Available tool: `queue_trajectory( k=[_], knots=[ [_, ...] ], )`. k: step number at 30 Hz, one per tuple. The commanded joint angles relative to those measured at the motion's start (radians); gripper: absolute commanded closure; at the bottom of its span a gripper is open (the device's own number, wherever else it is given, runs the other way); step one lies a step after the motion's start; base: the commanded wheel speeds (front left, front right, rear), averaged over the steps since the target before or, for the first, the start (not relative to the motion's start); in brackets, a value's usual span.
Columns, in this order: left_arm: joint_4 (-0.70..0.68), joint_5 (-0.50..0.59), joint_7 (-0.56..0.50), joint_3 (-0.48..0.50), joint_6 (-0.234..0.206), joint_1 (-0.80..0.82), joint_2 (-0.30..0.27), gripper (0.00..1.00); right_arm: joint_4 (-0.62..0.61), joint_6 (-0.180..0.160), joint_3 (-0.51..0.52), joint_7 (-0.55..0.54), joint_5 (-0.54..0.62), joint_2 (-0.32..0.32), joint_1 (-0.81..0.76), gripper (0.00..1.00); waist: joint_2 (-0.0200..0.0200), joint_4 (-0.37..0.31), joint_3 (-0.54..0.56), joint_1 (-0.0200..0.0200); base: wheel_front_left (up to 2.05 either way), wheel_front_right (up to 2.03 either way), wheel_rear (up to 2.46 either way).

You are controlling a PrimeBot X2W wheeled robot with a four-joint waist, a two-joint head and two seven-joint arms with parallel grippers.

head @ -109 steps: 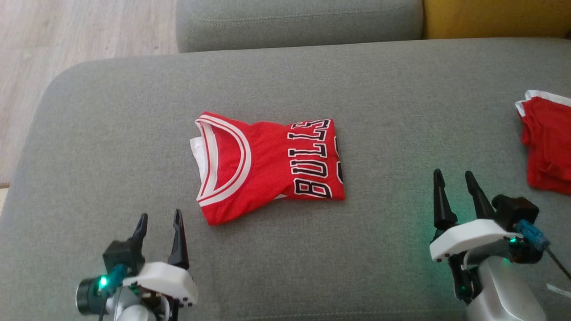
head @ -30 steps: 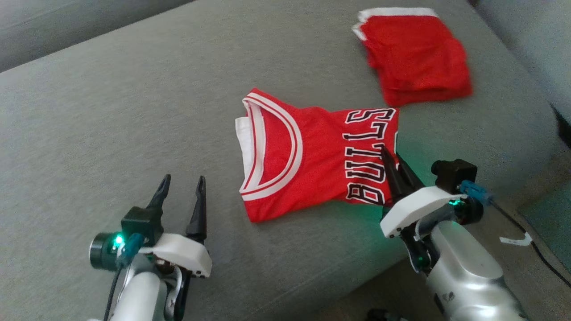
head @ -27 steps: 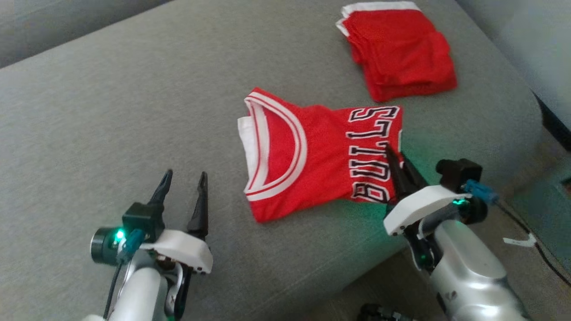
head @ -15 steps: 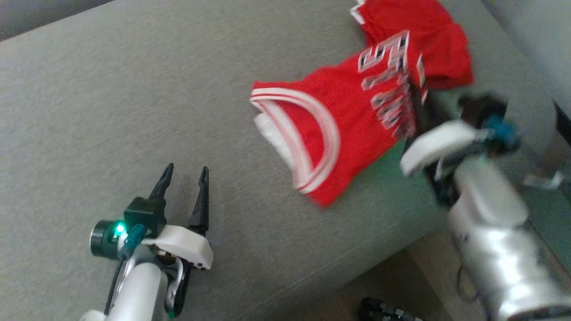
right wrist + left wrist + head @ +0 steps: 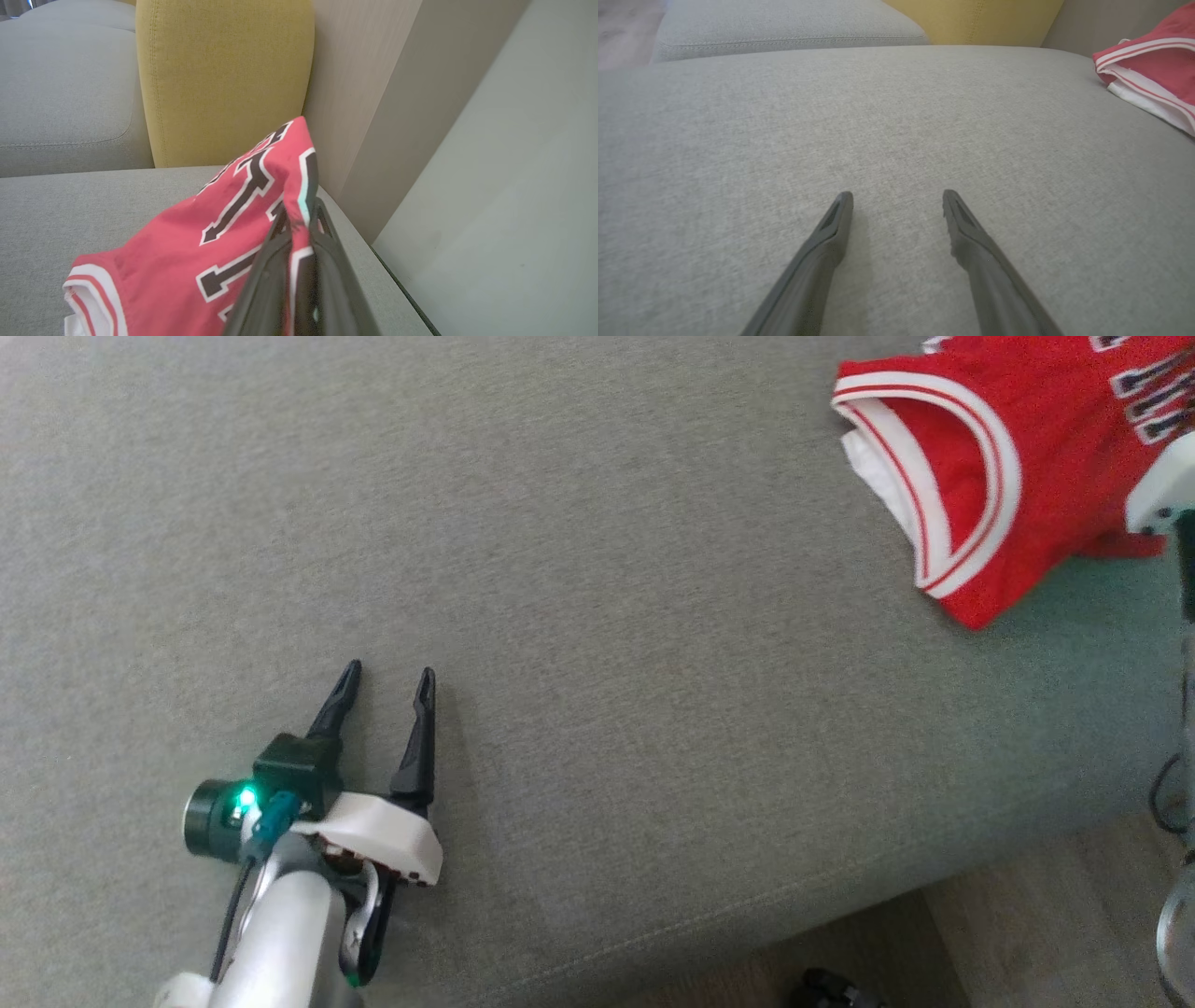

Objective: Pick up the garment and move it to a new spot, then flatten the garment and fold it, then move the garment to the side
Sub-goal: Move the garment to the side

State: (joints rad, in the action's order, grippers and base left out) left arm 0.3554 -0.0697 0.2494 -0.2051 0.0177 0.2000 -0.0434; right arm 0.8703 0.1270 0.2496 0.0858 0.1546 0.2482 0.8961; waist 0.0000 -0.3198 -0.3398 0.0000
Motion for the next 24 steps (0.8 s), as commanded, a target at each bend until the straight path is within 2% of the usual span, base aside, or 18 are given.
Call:
queue_trajectory(
  k=[1,3,4,5,14,19,24],
  knots=[
    [-0.036,0.011,0.012,0.037,0.000,0.029,-0.008,0.00,-0.034,0.004,0.015,0.000,0.020,0.016,0.043,1.00,0.0000,0.018,-0.011,0.0000,0.00,0.00,0.00],
    [-0.038,0.010,0.012,0.043,-0.002,0.027,-0.008,0.00,-0.040,0.004,0.045,0.004,0.057,0.019,0.046,1.00,0.0000,0.022,-0.012,0.0000,0.00,0.00,0.00],
    [-0.039,0.010,0.012,0.045,-0.001,0.026,-0.008,0.00,-0.043,0.004,0.061,0.004,0.074,0.017,0.046,0.59,0.0000,0.022,-0.012,0.0000,0.00,0.00,0.00],
    [-0.040,0.011,0.012,0.046,-0.001,0.025,-0.008,0.00,-0.043,0.004,0.078,0.001,0.090,0.013,0.044,0.00,0.0000,0.022,-0.012,0.0000,0.00,0.00,0.00],
    [-0.038,0.012,0.012,0.059,-0.009,0.023,-0.007,0.00,-0.088,0.004,0.162,0.078,0.185,-0.052,0.003,0.00,0.0000,0.029,0.017,0.0000,0.00,0.00,0.00],
    [-0.040,0.005,0.012,0.085,-0.033,0.008,-0.007,0.00,-0.103,0.004,0.116,0.143,0.156,-0.132,-0.032,0.00,0.0000,0.056,0.051,0.0000,0.00,0.00,0.00],
    [-0.045,0.000,0.012,0.106,-0.054,-0.002,-0.007,0.00,-0.125,0.004,0.055,0.163,0.112,-0.172,-0.079,0.00,0.0000,0.088,0.073,0.0000,0.00,0.00,0.00]
  ],
)
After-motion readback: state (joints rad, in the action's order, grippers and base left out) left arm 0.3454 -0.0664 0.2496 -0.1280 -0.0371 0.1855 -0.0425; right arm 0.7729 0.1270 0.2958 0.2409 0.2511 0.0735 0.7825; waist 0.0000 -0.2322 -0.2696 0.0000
